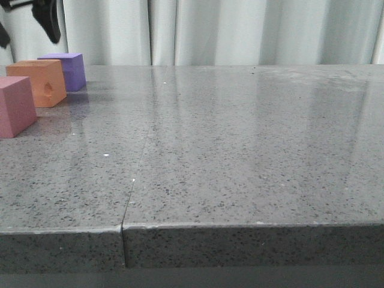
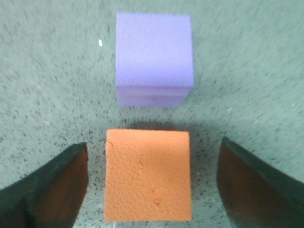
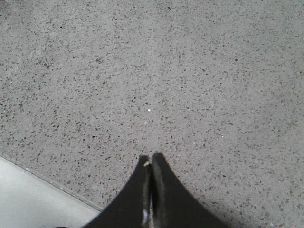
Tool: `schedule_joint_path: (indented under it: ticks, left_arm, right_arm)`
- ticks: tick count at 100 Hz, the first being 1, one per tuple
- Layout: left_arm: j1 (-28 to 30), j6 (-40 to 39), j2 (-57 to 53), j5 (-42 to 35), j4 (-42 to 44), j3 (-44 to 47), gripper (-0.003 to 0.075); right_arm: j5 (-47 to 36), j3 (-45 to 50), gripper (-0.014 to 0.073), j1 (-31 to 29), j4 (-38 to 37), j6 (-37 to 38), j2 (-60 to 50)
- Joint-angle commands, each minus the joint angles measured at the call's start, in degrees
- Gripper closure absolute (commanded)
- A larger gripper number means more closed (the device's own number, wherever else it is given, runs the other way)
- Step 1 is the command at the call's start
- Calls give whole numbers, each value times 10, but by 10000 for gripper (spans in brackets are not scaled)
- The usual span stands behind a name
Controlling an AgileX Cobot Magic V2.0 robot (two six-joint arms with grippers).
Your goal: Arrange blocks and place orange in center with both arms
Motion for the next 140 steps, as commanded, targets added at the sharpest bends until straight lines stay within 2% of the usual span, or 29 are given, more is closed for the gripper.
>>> schedule_joint_path:
  ticks: [1,9,29,39,79,140]
  left_arm:
    - [-5,-2,-51,-42,-1,-16,272]
    - [-5,-2,-70,-48,8,-16,357]
    - [-5,-1,-113,-52,11,-16,643]
    - [-5,-1,-133,-56,11,-16,741]
    - [-5,0,-233,-76,12,60,741]
    - [-5,0,-444,-231,12,349,741]
  right_arm:
    - [-36,-14,662,-2,-8,-5,-2]
    - [-36,-14,662,-2,-8,-5,-2]
    - [-36,-14,662,-2,-8,-5,-2]
    - [-36,-14,662,-2,-8,-5,-2]
    - [-36,-14,662,-2,-8,-5,-2]
    - [-36,-14,662,-2,-8,-5,-2]
